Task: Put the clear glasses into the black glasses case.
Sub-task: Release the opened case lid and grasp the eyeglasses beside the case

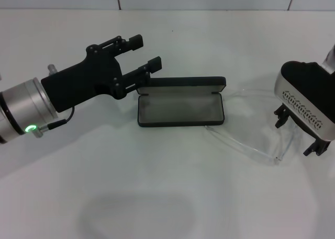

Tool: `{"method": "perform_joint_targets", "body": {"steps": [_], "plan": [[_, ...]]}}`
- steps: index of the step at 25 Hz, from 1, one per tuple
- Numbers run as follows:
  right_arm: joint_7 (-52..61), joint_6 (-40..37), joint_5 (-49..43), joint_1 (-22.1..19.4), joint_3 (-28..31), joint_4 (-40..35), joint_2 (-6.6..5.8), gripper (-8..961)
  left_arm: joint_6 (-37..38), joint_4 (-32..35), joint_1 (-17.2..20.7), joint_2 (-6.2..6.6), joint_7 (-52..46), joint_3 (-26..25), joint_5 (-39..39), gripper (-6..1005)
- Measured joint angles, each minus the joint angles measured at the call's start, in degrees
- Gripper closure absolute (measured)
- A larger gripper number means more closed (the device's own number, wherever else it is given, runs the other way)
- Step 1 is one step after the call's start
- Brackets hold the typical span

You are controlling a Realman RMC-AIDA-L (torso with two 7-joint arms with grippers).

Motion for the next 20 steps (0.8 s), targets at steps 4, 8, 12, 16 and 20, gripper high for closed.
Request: {"method": "perform_joint_targets", "body": {"steps": [4,8,12,16,20], "plan": [[0.0,0.5,0.4,-0.1,0.1,0.0,0.08,238,0.0,0.0,0.2,-0.01,0.0,0.0,0.0,345],[0.4,0.7,0.5,0.3,0.4,0.0,0.07,263,0.0,0.0,0.3,0.0,0.1,0.0,-0.1,345],[0.5,0.7,0.6,0.3,0.5,0.0,0.06,288,0.0,0.0,0.3,0.02,0.1,0.0,-0.1,345],[0.5,0.7,0.6,0.3,0.6,0.0,0.05,313,-0.1,0.0,0.3,0.17,0.1,0.0,-0.2,345],[0.4,0.2,0.6,0.2,1.4,-0.3,-0.02,598,-0.1,0.0,0.2,0.15,0.1,0.0,-0.2,344]]}}
